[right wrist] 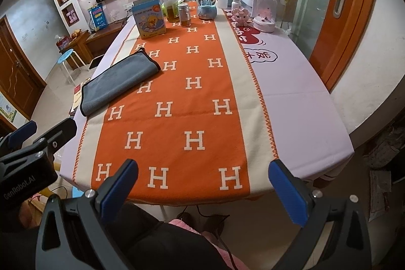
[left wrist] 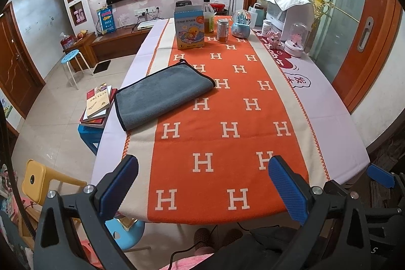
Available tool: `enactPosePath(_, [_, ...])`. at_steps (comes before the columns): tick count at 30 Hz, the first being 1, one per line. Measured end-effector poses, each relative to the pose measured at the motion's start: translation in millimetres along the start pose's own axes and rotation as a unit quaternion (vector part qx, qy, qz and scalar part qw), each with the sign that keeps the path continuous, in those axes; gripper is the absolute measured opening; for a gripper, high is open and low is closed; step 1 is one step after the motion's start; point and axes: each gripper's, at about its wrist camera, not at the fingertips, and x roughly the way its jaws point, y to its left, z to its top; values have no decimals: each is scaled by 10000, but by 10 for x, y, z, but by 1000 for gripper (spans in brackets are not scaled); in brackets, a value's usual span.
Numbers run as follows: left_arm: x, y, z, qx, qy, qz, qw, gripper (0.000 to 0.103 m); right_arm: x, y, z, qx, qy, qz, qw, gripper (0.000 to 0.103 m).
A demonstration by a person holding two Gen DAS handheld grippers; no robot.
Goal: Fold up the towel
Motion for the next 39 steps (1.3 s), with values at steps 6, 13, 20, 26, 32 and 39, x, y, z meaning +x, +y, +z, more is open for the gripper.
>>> enactPosePath(6, [-1, 18, -16, 8, 5, 0, 10000, 102, 15, 28, -27, 15, 34, 4, 10000, 103])
enactPosePath(13, [2, 23, -25, 14, 7, -2, 10000, 102, 17, 18, -23, 8, 32, 4, 10000, 103])
enactPosePath(20, [2, 20, -21, 14, 6, -1, 10000, 102, 20, 14, -34, 6, 32, 1, 10000, 103])
enactPosePath(26, [1, 18, -19, 18, 6, 3, 10000, 102, 20, 15, -33, 8, 39, 3, 10000, 103])
enactPosePath(32, [-1, 26, -26, 24, 6, 4, 10000, 102, 21, 14, -31, 7, 41, 1, 10000, 103])
enactPosePath(39, [-3, 23, -33, 30, 17, -1, 10000, 102, 24, 14, -41, 10, 47, 0, 10000, 103])
